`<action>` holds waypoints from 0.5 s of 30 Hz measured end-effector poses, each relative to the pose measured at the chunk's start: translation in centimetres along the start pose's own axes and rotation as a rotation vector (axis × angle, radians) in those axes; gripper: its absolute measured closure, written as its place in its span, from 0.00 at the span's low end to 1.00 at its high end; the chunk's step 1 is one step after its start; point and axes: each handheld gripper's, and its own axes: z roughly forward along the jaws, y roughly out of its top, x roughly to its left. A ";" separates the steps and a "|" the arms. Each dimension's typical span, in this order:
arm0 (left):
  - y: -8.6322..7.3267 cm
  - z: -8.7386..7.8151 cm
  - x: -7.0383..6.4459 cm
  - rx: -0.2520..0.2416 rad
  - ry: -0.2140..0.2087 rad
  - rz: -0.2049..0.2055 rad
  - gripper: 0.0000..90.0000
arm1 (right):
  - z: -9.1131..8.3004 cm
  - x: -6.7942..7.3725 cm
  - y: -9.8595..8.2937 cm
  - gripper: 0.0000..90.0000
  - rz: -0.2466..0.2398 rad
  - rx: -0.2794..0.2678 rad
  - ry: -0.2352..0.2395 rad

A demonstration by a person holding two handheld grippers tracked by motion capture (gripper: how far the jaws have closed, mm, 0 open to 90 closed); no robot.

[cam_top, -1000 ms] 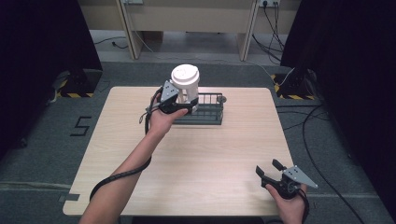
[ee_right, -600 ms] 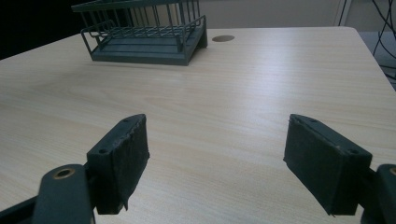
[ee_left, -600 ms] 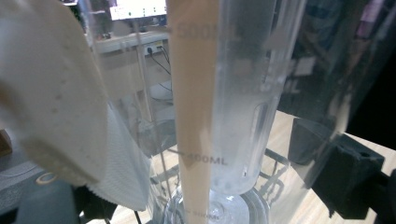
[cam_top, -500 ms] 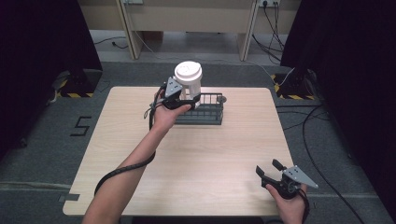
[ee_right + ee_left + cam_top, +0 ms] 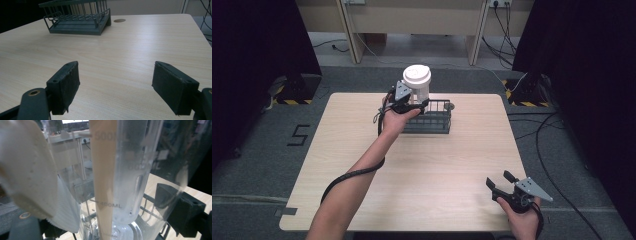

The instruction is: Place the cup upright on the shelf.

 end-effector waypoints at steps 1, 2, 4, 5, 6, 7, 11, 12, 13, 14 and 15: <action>0.0 0.2 0.0 0.001 0.004 -0.002 0.17 | 0.0 0.0 0.0 0.25 0.002 0.001 0.000; 0.0 0.2 0.0 0.001 0.004 -0.002 0.17 | 0.0 0.0 0.0 0.25 0.003 0.000 0.000; -0.1 0.5 0.1 0.006 0.009 0.000 0.17 | 0.0 0.0 0.0 0.25 0.004 0.000 0.001; -0.2 0.7 0.1 0.011 0.010 0.004 0.17 | 0.0 0.0 0.0 0.25 0.004 0.000 0.002; -0.3 0.9 0.0 0.014 0.014 -0.001 0.17 | 0.0 -0.1 0.0 0.25 0.007 0.000 0.002; -0.3 0.9 0.0 0.014 0.014 -0.001 0.17 | 0.0 -0.1 0.0 0.25 0.007 0.000 0.002; -0.7 1.6 0.1 0.031 0.025 -0.008 0.17 | 0.0 -0.1 0.0 0.25 0.007 0.002 0.004; -0.9 1.7 0.1 0.035 0.028 -0.008 0.17 | 0.0 -0.1 0.0 0.25 0.007 0.002 0.004; -1.0 1.9 0.1 0.039 0.031 -0.010 0.17 | 0.0 -0.1 0.0 0.25 0.006 0.001 0.004; -1.2 2.1 0.1 0.046 0.034 -0.011 0.17 | 0.0 -0.1 0.0 0.25 0.006 0.001 0.004; -1.3 2.2 0.2 0.051 0.036 -0.010 0.17 | 0.0 -0.1 0.0 0.25 0.007 0.001 0.004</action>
